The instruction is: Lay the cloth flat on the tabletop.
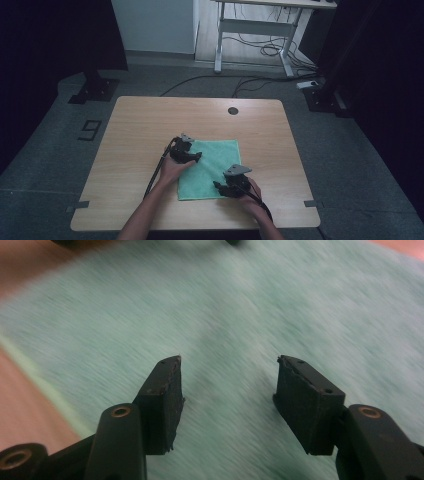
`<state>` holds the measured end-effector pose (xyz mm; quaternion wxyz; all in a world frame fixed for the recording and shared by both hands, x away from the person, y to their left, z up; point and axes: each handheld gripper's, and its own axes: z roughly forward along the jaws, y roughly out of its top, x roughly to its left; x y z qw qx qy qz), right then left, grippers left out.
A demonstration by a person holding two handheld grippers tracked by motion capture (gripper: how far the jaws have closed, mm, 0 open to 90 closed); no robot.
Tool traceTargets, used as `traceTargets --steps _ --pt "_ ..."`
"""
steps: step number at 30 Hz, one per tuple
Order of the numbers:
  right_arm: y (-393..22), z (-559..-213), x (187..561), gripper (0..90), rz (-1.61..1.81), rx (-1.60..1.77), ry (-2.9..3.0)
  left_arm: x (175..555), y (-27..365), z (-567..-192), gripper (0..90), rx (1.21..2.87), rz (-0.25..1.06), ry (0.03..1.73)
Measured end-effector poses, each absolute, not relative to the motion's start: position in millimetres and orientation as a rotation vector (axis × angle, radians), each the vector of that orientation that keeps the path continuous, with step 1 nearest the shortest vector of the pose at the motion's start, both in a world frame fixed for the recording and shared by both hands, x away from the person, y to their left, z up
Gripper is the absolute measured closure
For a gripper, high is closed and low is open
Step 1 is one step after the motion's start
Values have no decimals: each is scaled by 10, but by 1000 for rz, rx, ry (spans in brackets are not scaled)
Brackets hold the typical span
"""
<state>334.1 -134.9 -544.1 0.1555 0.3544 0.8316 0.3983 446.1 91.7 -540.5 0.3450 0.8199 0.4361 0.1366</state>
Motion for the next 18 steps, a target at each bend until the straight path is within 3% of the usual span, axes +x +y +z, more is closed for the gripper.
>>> traceTargets --steps 7,18 --pt "-1001 -5335 3351 444 1247 943 2411 4528 1014 -5394 426 2107 357 1183" --pt "-524 -5505 3391 441 1149 842 2487 4576 985 -5399 417 2134 373 1159"
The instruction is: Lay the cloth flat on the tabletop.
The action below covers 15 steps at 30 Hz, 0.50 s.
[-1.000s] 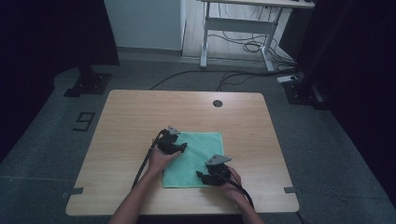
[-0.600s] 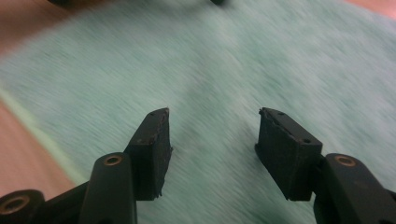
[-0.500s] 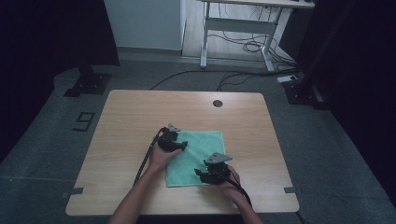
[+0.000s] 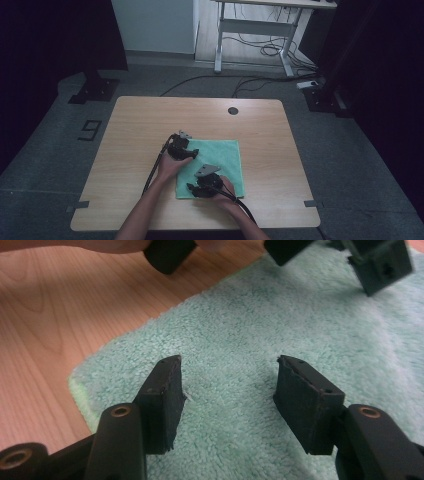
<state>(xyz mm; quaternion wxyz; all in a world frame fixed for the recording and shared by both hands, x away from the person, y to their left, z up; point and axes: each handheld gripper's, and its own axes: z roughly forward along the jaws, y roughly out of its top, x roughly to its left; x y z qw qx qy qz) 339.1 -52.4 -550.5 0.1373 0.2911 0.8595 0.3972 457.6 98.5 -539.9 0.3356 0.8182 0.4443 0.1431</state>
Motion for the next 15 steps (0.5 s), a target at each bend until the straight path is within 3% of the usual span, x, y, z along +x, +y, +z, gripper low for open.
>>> traceTargets --steps 15 --pt "-572 -5385 3269 413 1285 842 2476 4534 1101 -5265 425 2091 397 1151"
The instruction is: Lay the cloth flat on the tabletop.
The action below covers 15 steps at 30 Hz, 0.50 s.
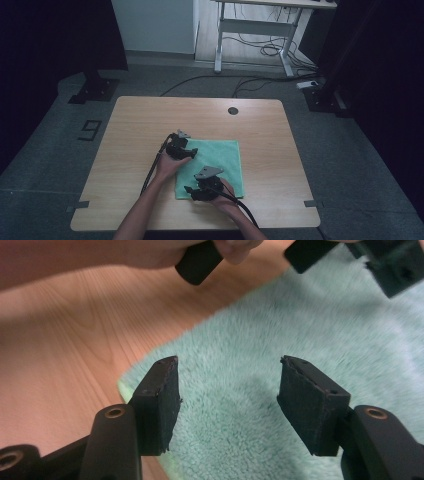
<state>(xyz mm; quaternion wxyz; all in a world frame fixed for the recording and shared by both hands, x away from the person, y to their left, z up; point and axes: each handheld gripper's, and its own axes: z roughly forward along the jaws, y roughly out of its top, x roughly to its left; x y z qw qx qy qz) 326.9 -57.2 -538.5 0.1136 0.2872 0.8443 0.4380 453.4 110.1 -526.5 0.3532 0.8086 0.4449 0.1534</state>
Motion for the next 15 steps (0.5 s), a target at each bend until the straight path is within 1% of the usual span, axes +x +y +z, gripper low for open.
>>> traceTargets --steps 7,15 --pt "-564 -5267 3245 413 1321 828 2436 4542 1370 -5117 427 2046 431 1201" --pt "-418 -5278 3228 413 1331 799 2456 4606 1554 -5148 441 2017 445 1259"
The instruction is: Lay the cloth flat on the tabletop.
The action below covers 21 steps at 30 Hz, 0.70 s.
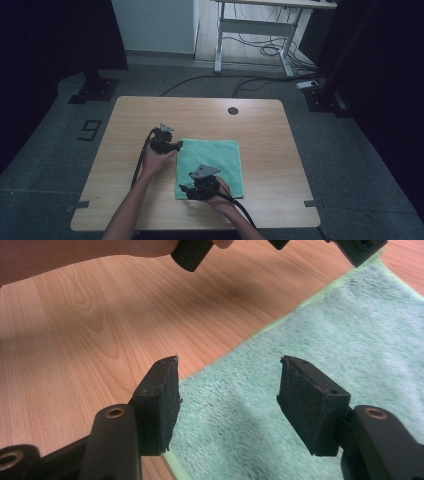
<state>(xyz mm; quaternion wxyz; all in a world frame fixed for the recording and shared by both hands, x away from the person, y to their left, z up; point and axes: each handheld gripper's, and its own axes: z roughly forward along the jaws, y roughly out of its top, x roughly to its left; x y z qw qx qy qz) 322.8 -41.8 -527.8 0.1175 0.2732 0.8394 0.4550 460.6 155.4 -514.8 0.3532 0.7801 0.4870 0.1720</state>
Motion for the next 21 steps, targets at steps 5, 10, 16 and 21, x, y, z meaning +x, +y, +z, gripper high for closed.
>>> traceTargets --steps 5,10,16,21 --pt "-365 -5300 3234 418 1336 797 2463 4692 1584 -5199 456 2015 425 1278" --pt "-336 -5332 3237 420 1331 794 2469 4749 1538 -5179 465 2019 438 1260" --pt "-330 -5346 3233 421 1323 788 2474 4799 1499 -5211 476 2027 426 1266" --pt "-329 -5350 3235 425 1316 789 2472 4816 1476 -5229 488 2025 413 1261"
